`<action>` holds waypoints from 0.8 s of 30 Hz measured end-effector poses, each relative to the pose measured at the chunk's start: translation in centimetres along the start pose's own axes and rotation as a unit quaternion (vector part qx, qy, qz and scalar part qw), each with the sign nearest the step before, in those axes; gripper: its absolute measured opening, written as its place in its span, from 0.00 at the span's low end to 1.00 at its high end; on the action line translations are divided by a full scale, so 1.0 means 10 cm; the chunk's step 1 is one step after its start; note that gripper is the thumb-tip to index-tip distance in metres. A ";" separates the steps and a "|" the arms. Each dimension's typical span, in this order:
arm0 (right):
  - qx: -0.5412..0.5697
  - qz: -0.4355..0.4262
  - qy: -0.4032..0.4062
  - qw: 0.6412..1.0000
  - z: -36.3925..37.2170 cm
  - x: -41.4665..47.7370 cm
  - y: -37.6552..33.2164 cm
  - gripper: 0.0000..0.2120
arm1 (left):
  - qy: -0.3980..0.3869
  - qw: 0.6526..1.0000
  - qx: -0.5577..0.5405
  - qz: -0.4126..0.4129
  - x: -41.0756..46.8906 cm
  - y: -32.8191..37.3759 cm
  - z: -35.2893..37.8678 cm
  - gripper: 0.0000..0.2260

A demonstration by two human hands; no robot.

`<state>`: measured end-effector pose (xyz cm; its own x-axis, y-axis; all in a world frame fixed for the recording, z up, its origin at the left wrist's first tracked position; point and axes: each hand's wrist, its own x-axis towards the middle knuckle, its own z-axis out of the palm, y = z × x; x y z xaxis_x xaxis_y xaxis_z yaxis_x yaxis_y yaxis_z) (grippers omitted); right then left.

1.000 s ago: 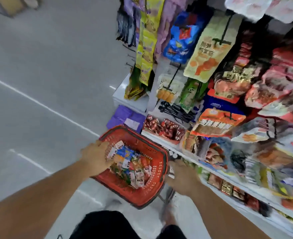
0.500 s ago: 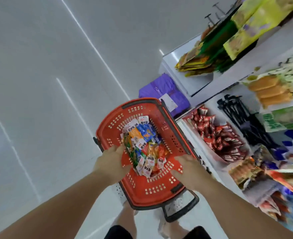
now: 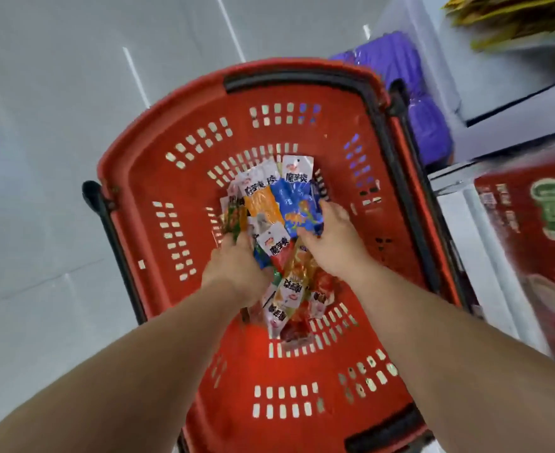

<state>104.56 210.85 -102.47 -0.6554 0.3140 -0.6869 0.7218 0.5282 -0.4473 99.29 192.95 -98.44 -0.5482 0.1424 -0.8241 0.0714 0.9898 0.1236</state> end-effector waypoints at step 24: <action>0.027 -0.009 0.082 0.996 0.60 1.18 0.10 0.30 | 0.078 0.854 -0.502 -0.113 1.75 0.03 0.41 0.38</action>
<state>98.93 210.35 -114.46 -0.6923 0.4323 -0.5778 0.7181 0.4922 -0.4921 93.12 195.82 -115.13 -0.5636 -0.1317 -0.8155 -0.7584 0.4737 0.4477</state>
